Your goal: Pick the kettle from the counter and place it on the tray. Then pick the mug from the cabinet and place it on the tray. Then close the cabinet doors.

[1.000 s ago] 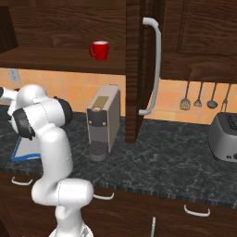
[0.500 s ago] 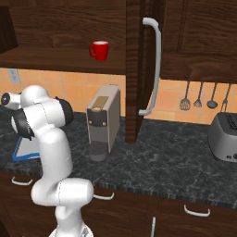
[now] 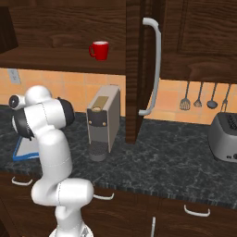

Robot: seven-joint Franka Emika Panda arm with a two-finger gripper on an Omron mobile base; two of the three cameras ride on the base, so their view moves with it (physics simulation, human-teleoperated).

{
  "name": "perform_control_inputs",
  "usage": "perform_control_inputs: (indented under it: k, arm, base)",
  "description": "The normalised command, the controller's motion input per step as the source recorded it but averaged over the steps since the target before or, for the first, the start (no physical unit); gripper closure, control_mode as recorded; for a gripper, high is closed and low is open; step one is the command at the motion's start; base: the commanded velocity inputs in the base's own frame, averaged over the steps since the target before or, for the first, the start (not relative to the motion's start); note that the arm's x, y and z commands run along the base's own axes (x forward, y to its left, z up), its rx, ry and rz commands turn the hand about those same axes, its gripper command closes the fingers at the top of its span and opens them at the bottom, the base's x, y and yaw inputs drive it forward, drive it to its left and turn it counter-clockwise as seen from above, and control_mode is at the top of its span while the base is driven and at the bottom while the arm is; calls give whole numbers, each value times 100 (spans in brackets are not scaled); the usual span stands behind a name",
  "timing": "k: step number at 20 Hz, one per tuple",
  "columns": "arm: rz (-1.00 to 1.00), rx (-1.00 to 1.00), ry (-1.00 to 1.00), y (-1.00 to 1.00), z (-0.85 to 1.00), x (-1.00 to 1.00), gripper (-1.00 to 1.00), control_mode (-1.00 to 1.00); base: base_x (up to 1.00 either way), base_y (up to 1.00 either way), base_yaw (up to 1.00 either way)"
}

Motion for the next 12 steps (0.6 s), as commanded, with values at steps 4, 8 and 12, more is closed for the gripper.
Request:
perform_control_inputs:
  k: [4, 8, 12]
  arm:
    - [11, -1, 8, 1, -55, 0, -100, -100]
    - [1, 0, 6, 3, -33, -5, -100, -100]
    - [0, 3, 0, 0, -18, -19, -100, -100]
  base:
    - [0, 0, 0]
    - [0, 0, 0]
    - [0, 0, 0]
